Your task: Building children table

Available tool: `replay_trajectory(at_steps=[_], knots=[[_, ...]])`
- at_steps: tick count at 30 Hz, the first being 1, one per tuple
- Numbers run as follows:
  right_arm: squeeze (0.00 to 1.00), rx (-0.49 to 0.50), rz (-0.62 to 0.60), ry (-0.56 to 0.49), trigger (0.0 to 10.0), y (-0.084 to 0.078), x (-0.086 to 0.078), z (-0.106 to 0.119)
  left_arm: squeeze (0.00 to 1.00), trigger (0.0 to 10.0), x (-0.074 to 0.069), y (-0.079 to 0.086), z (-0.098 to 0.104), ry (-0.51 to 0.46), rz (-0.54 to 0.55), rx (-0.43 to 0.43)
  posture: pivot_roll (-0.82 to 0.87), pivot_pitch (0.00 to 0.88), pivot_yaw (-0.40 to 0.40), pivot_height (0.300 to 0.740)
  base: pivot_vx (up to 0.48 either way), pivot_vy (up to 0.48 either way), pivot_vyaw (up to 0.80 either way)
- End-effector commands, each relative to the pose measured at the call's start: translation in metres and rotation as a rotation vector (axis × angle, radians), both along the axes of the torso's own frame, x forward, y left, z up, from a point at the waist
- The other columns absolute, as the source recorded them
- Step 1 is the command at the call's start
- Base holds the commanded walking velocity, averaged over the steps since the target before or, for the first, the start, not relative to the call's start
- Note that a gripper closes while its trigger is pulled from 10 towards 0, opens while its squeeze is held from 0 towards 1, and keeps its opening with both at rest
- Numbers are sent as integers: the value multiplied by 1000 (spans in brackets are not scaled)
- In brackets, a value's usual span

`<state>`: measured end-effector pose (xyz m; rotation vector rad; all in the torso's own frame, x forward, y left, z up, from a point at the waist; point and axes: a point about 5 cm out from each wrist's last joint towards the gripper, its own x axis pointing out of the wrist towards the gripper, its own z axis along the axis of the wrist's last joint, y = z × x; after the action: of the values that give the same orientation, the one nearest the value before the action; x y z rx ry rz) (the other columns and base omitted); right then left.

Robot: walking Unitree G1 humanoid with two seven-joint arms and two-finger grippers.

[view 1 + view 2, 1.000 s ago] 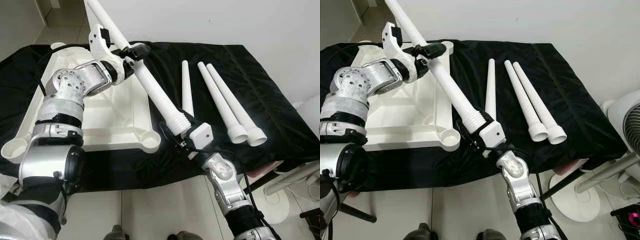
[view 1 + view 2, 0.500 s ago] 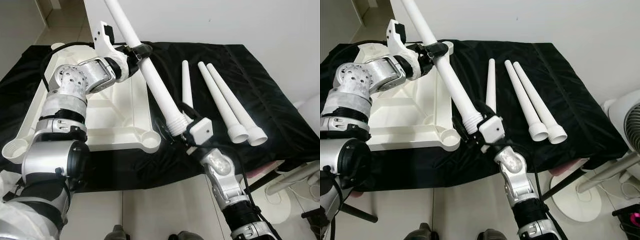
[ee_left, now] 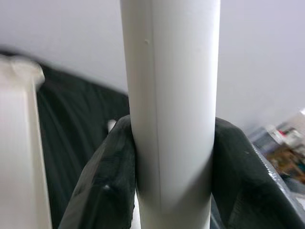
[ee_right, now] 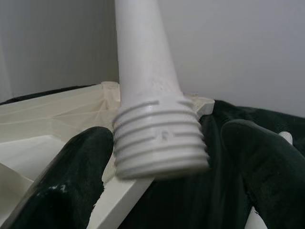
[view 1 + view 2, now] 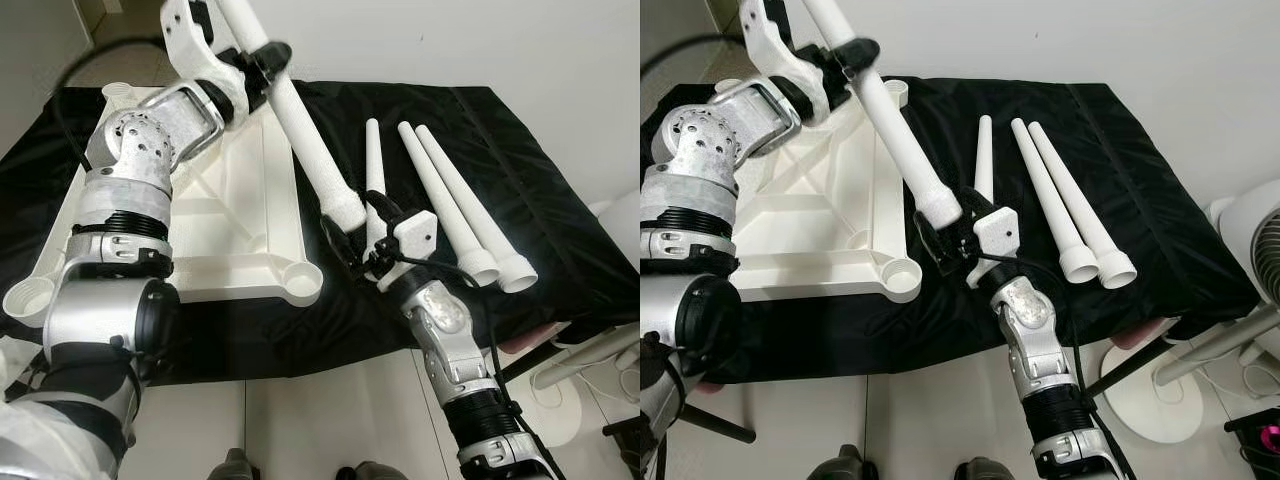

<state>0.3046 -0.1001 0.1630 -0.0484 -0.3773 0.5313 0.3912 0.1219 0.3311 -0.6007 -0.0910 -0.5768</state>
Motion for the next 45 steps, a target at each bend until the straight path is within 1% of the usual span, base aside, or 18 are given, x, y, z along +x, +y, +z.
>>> replay_trajectory(at_steps=[1, 2, 3, 4, 6, 8, 10, 13, 15, 16, 17, 18, 21, 22, 25, 27, 36, 45], knots=[[0, -21, -26, 26, 10000, -2, 4, 1, 0, 10000, -5, -4, 6, -101, -59, 23, -56, 23, 14, 740, 0, 0, 0], [0, -58, -49, 60, 10000, -2, 8, -1, 0, 10000, -7, -4, 8, -130, -50, 42, -56, 23, 14, 740, 0, 0, 0], [0, -66, -54, 67, 10000, -2, 8, -2, 0, 10000, -8, -5, 8, -136, -49, 45, -56, 23, 14, 740, 0, 0, 0], [0, -66, -54, 67, 10000, -2, 8, -2, 0, 10000, -8, -5, 8, -136, -49, 45, -56, 23, 14, 740, 0, 0, 0], [0, -59, -70, 85, 10000, -4, 9, -2, 0, 10000, -7, -3, 9, -155, -1, 57, -55, 24, 12, 740, 0, 0, 0], [0, -61, -79, 86, 10000, -4, 11, -1, 0, 10000, -10, -5, 11, -208, 35, 80, -58, 23, 11, 740, 0, 0, 0], [0, -74, -75, 85, 10000, -2, 13, 2, 0, 10000, -17, -13, 11, -251, 47, 106, -58, 24, 11, 740, 0, 0, 0], [0, -76, -76, 80, 10000, -1, 14, 5, 0, 10000, -21, -19, 9, -268, 51, 129, -58, 24, 12, 740, 0, 0, 0], [0, -71, -106, 64, 10000, 1, 19, 11, 0, 10000, -30, -36, 3, -305, 44, 179, -61, 27, 13, 740, 0, 0, 0], [0, -71, -106, 64, 10000, 1, 19, 11, 0, 10000, -30, -36, 3, -305, 44, 179, -61, 27, 13, 740, 0, 0, 0], [0, -69, -113, 68, 10000, 2, 21, 13, 0, 10000, -34, -41, 0, -317, 40, 192, -61, 27, 13, 740, 0, 0, 0], [0, -90, -131, 71, 10000, 4, 24, 12, 0, 10000, -39, -51, -3, -337, 41, 225, -61, 28, 13, 740, 0, 0, 0], [0, -100, -137, 73, 10000, 4, 24, 11, 0, 10000, -40, -54, -4, -345, 44, 236, -61, 28, 13, 740, 0, 0, 0], [0, -95, -139, 82, 10000, 6, 26, 12, 0, 10000, -43, -61, -6, -357, 43, 254, -55, 29, 7, 740, 0, 0, 0], [0, -92, -141, 90, 10000, 7, 27, 12, 0, 10000, -45, -66, -8, -369, 43, 266, -55, 29, 7, 740, 0, 0, 0], [0, -91, -149, 104, 10000, 11, 32, 13, 0, 10000, -53, -80, -13, -393, 34, 296, -53, 28, 6, 740, 0, 0, 0], [0, -74, -192, 126, 10000, 16, 47, 25, 0, 10000, -67, -100, -18, -435, 30, 326, -43, 26, 3, 740, 0, 0, 0], [0, -75, -192, 136, 10000, 19, 50, 27, 0, 10000, -71, -105, -17, -453, 33, 324, -36, 21, -5, 740, 0, 0, 0]])
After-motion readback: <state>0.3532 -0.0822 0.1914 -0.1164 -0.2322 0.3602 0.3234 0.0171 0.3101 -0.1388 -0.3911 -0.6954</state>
